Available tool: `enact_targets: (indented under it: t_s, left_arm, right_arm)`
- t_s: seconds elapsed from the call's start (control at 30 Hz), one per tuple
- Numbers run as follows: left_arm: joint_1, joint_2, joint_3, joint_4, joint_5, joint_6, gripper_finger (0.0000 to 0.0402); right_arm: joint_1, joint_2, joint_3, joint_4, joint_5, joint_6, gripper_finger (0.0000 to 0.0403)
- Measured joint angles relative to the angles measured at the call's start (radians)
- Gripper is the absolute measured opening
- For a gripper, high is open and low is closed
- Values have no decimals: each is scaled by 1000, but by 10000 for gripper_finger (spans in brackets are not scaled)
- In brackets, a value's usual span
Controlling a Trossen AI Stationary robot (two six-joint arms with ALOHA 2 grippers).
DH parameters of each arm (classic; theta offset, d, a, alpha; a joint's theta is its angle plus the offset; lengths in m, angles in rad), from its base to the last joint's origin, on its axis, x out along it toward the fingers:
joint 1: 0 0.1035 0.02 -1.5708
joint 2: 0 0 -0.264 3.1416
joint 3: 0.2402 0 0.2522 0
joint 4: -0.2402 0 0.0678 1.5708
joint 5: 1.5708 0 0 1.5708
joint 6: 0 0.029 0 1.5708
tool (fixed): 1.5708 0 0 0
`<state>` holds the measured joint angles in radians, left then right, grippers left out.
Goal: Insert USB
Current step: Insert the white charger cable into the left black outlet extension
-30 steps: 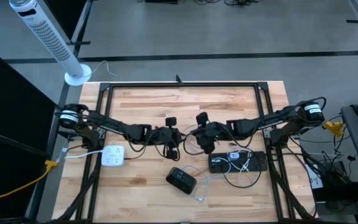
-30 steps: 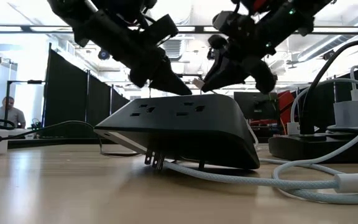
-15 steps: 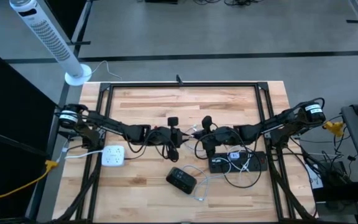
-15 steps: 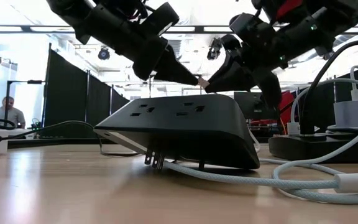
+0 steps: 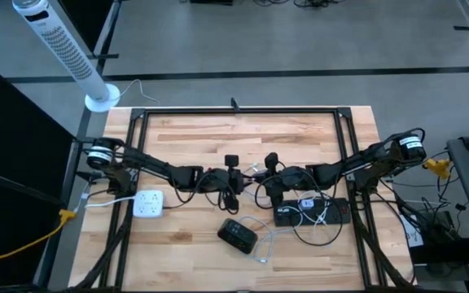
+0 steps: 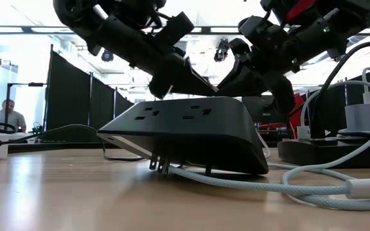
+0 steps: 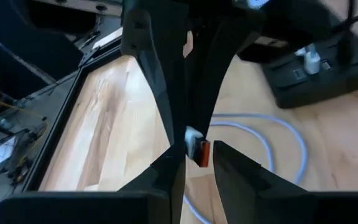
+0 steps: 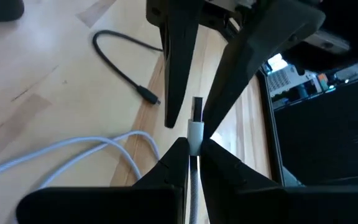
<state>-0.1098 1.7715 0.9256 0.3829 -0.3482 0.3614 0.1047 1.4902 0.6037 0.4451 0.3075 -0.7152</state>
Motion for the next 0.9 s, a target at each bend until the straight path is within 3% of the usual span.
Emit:
enact_targets:
  t_s: [0.4, 0.57, 0.9]
  left_arm:
    - [-5, 17, 26, -14, -20, 2, 61]
    - [-9, 16, 26, -14, -47, 13, 14]
    - [-12, 16, 28, -23, -60, 14, 13]
  right_arm:
    - [0, 0, -2, -14, 0, 10, 14]
    - [0, 0, -2, -14, 0, 25, 14]
    - [0, 0, -2, -17, -3, 60, 12]
